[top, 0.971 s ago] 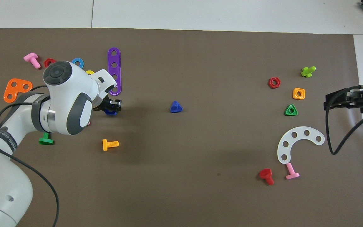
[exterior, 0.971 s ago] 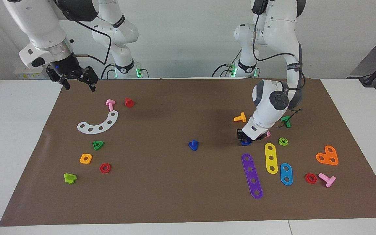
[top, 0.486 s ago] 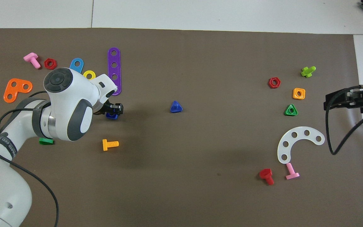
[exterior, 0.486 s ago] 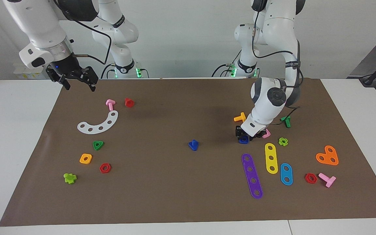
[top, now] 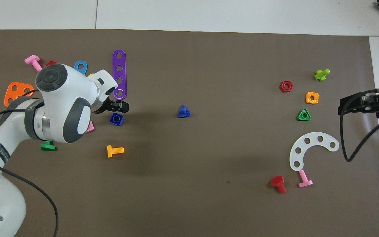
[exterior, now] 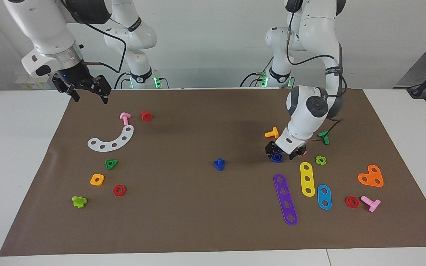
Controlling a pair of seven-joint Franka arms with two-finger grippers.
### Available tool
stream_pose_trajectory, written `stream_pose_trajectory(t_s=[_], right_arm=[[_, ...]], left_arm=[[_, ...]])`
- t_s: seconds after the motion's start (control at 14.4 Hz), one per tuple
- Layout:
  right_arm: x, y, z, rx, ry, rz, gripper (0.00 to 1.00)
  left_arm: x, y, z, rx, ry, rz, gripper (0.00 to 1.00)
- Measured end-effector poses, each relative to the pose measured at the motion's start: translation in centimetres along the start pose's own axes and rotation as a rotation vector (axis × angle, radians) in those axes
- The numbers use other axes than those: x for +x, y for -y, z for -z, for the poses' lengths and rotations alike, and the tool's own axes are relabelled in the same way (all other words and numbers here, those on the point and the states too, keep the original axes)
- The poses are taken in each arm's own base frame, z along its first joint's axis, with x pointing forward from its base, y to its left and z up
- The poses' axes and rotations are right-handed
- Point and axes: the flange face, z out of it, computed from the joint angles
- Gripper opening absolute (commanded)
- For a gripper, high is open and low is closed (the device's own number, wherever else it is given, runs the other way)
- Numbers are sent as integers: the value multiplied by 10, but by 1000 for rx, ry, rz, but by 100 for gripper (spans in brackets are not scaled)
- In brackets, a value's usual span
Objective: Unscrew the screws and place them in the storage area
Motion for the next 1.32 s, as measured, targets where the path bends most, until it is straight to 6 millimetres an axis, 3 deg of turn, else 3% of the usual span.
stream_pose_trajectory(t_s=[0.28,0.49,0.62,0.9,1.11,1.32], right_arm=[[0,0,0,0,0,0,100],[0,0,0,0,0,0,100],[0,0,0,0,0,0,100],[0,0,0,0,0,0,100],[0,0,0,0,0,0,100],[0,0,0,0,0,0,100]], left_arm=[[19,65,66,16,-35,96,100],[11,110,105,68,-40,121,100],[4,113,134,83,-8,120,100],[-5,102,200,79,24,111,100],[-16,96,231,75,5,104,100],[-24,88,248,72,-13,92,100]])
